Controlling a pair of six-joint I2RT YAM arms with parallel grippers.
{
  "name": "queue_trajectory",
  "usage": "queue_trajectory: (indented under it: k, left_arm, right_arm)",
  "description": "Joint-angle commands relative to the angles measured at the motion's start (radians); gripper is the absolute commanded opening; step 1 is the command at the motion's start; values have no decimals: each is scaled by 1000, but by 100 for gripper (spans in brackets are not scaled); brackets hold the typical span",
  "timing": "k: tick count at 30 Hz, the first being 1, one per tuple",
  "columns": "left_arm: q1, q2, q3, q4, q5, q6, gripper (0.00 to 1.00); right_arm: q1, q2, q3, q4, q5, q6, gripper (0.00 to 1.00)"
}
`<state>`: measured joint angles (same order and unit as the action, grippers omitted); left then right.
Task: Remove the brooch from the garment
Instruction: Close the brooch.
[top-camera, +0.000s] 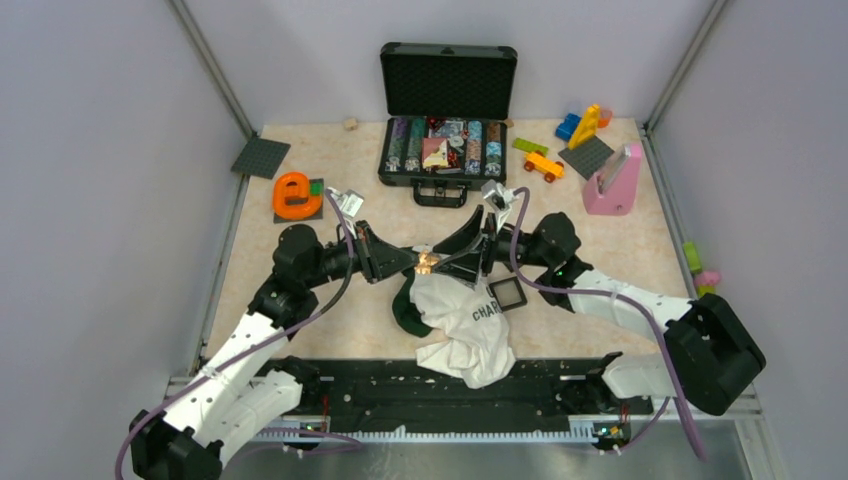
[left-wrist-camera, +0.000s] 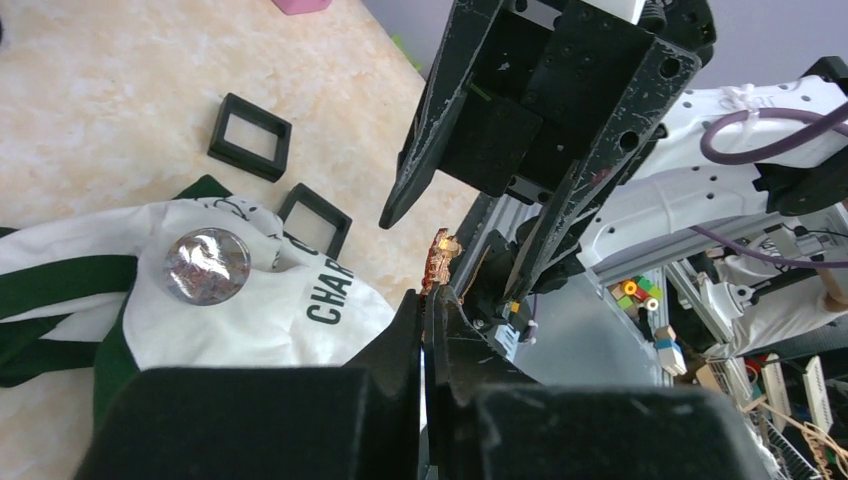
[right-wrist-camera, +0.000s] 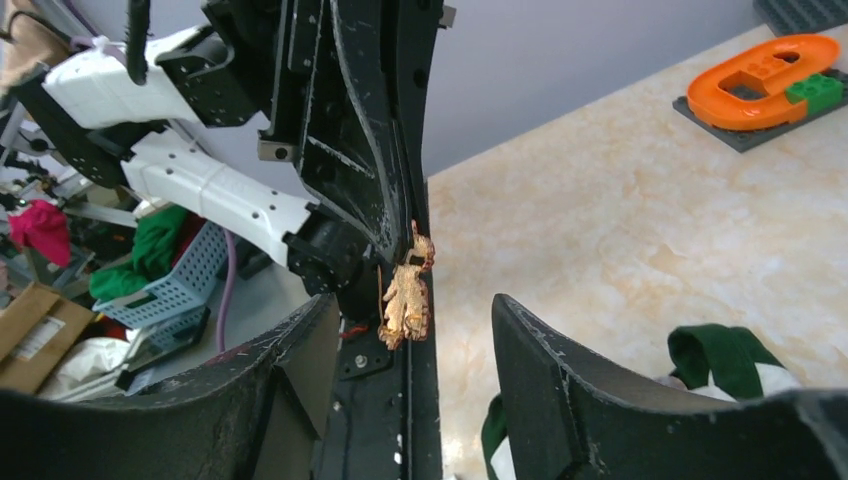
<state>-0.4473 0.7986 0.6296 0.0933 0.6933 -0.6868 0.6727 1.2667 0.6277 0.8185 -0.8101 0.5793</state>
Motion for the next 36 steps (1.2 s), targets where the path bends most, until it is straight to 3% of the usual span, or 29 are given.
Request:
queue_trajectory:
  k: [1,11,19,30,36]
  left_arm:
    - [4,-2,-3,97,55,-34,0]
    - [4,-1,0,110,66,-36,0]
    - [4,-2,-2,115,78,-36,0]
    - [4,-6,-4,102,74,-21,0]
    - [4,-4,-1,96,72,-18,0]
  right_arm:
    - [20,29,-9,189,-24,93,57]
    - [31,39,10,151,-18,75,38]
    - [37,45,32,97,-6,48,34]
    - [48,57,50,19,21,10,32]
    - [49,54,41,57,1,20,40]
